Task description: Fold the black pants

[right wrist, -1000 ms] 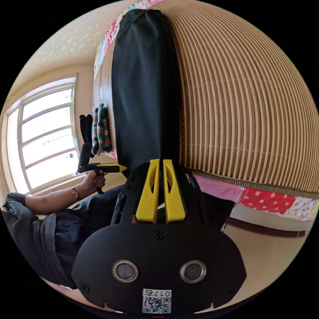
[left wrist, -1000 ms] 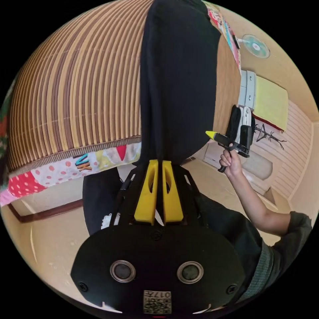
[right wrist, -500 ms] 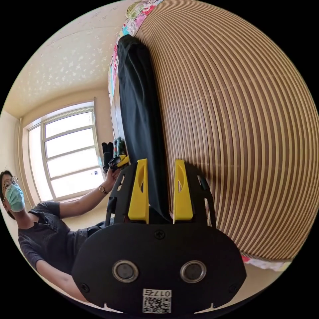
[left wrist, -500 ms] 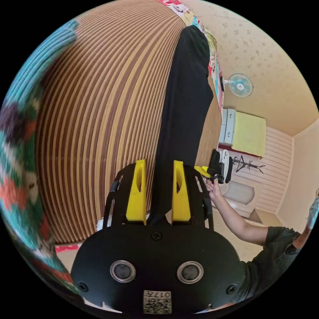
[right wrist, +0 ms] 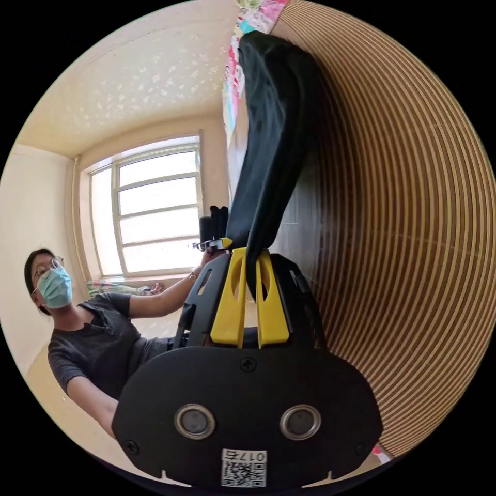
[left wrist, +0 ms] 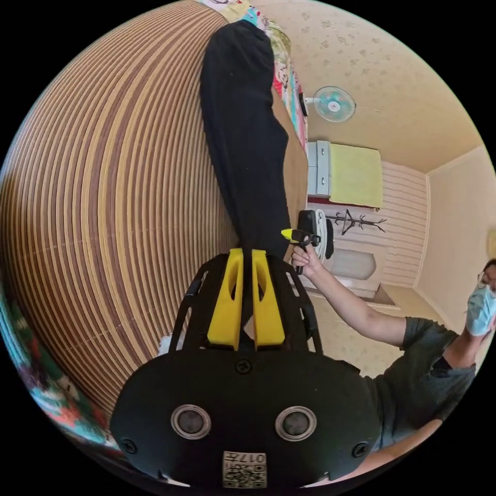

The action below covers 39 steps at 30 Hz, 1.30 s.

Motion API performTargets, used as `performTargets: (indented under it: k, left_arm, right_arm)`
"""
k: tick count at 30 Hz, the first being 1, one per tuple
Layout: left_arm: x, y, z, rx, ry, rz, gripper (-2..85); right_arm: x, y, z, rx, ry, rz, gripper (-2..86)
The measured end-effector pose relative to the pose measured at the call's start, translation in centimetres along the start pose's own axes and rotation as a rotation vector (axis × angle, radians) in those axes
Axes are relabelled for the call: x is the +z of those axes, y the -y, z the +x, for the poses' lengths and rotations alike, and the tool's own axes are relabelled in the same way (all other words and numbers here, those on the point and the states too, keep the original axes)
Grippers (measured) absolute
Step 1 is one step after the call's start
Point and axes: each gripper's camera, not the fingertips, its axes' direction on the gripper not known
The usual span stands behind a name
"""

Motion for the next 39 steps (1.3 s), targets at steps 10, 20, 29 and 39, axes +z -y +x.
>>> performTargets:
  k: [10,20,29,39]
  left_arm:
    - [-9.9,-18.4,18.5,0.37,-0.236,0.102,0.5]
    - [-19.0,-25.6,39.4,0.752,-0.25,0.231,0.9]
    - [-18.9,-11.7,39.2,0.552,0.005,0.26,2.3]
    - [-9.7,-8.4,21.8,0.241,0.231,0.045,4.1]
  right_arm:
    - [-1.9,-13.0,-23.0,-0.382,0.097,0.067,0.8]
    - [-4.5,-15.6,-47.7,-0.856,-0.023,0.135,0.7]
    - [-5.2,-0.5,-43.7,-0.559,-0.387,0.206,0.6]
    - [0.7,-3.2,-25.7,-0.196,-0.372,0.046,1.4]
